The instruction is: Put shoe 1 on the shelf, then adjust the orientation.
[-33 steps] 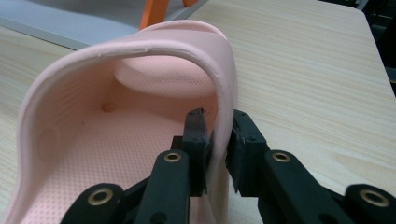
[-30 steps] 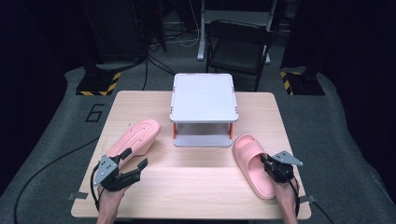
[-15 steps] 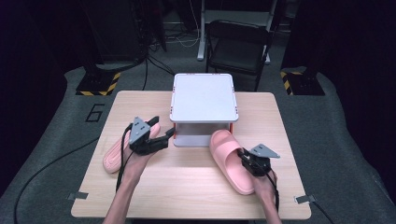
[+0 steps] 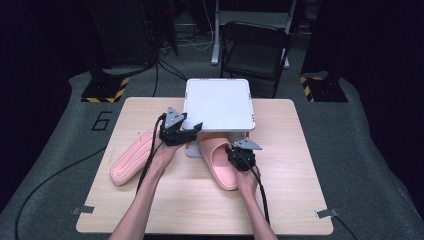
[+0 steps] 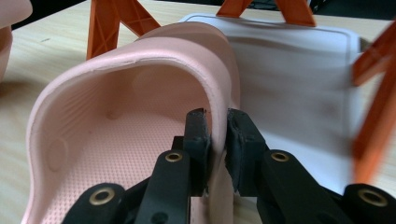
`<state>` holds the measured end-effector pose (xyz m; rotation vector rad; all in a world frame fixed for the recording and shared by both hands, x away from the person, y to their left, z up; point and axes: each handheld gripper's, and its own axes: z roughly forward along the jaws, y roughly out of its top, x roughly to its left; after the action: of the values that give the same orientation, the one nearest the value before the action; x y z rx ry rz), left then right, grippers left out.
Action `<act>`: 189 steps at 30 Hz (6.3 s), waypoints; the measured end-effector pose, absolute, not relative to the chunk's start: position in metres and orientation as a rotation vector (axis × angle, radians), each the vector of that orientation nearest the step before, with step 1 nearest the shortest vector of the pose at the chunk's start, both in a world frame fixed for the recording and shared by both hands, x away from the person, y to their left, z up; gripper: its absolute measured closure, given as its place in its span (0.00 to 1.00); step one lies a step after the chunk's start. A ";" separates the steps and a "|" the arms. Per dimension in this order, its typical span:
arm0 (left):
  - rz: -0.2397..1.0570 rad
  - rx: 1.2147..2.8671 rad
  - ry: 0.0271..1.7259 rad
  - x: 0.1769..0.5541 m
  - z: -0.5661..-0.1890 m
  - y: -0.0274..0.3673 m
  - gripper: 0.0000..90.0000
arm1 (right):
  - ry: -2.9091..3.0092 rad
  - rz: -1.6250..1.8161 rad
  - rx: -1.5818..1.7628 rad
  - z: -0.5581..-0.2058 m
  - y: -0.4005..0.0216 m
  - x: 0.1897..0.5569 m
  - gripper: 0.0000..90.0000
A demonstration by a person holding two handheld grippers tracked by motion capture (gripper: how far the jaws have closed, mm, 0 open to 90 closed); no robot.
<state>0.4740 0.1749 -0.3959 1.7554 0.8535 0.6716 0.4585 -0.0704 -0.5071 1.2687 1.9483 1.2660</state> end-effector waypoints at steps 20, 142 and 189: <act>0.659 1.747 0.903 0.480 -0.397 0.175 0.36 | 1.978 1.321 1.171 -0.506 -0.041 0.468 0.48; 0.476 1.705 1.057 0.350 -0.508 0.336 0.34 | 1.718 1.256 1.131 -0.507 -0.226 0.338 0.26; 0.390 1.889 0.898 0.298 -0.491 0.340 0.51 | 1.724 1.247 1.121 -0.505 -0.227 0.337 0.27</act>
<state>0.2981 0.3399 -0.4908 1.8886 0.8975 0.3903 0.3371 -0.2269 -0.5053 1.1206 1.7239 1.2469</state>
